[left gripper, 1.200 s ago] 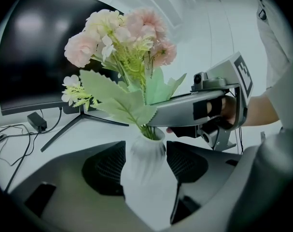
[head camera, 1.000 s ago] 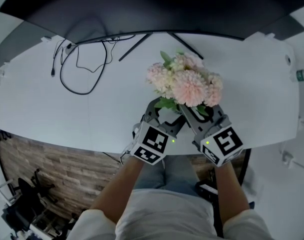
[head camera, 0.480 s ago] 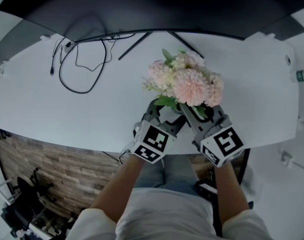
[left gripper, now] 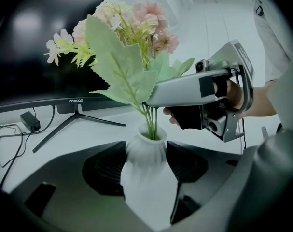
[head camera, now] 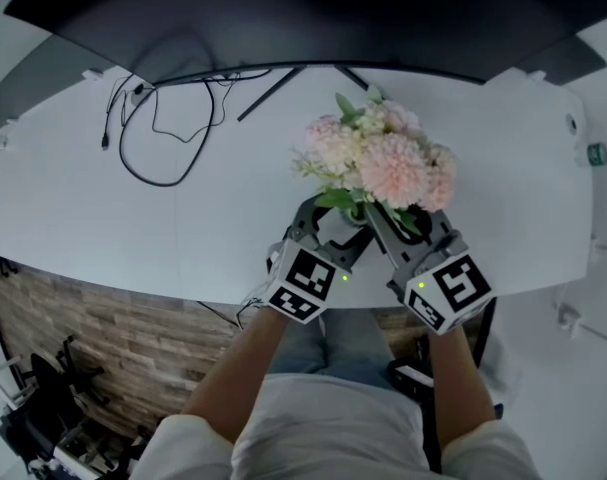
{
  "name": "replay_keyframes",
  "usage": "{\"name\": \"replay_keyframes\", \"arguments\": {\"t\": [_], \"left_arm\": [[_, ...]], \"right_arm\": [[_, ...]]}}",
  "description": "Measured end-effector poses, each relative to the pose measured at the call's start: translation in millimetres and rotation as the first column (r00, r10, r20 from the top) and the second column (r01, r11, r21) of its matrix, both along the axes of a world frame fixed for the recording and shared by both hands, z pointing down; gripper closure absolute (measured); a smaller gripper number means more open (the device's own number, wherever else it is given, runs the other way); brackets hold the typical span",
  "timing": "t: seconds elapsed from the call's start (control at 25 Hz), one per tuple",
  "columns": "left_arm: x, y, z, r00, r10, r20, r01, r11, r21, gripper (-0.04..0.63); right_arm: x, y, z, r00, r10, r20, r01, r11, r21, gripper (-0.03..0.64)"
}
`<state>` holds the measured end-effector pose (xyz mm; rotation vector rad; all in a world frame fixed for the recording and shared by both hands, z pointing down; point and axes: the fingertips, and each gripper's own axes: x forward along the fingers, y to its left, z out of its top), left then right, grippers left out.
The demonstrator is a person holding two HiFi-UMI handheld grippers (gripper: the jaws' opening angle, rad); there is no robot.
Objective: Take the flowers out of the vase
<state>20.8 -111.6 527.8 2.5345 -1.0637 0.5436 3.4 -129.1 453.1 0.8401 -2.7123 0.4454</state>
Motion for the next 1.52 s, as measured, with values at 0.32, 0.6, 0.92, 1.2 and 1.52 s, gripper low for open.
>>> {"name": "replay_keyframes", "arguments": {"t": [0.32,0.6,0.92,1.2,1.52], "left_arm": [[-2.6,-0.1,1.2,1.000,0.004,-0.008,-0.004,1.000,-0.006,0.325],[-4.3,-0.2,2.6,1.000,0.005,-0.009,-0.005,1.000,-0.005,0.325],[-3.9,-0.3,2.5,1.000,0.007,-0.005,-0.007,1.000,-0.006,0.325],[-4.1,-1.3,3.1,1.000,0.006,-0.002,-0.006,1.000,-0.005,0.325],[-4.0,-0.9,2.7,1.000,-0.002,-0.005,0.002,1.000,-0.003,0.325]], "right_arm": [[0.6,0.8,-9.1,1.000,0.011,0.004,-0.011,1.000,0.008,0.546],[0.8,1.4,-18.6,1.000,0.021,0.006,-0.022,1.000,0.019,0.548],[6.1,2.1,-31.0,0.999,0.047,0.023,-0.048,0.999,0.023,0.548],[11.1,3.4,-39.3,0.997,0.064,0.038,-0.065,0.998,0.024,0.548],[17.3,5.2,-51.8,0.996,0.079,0.045,-0.081,0.996,0.038,0.548]]}}
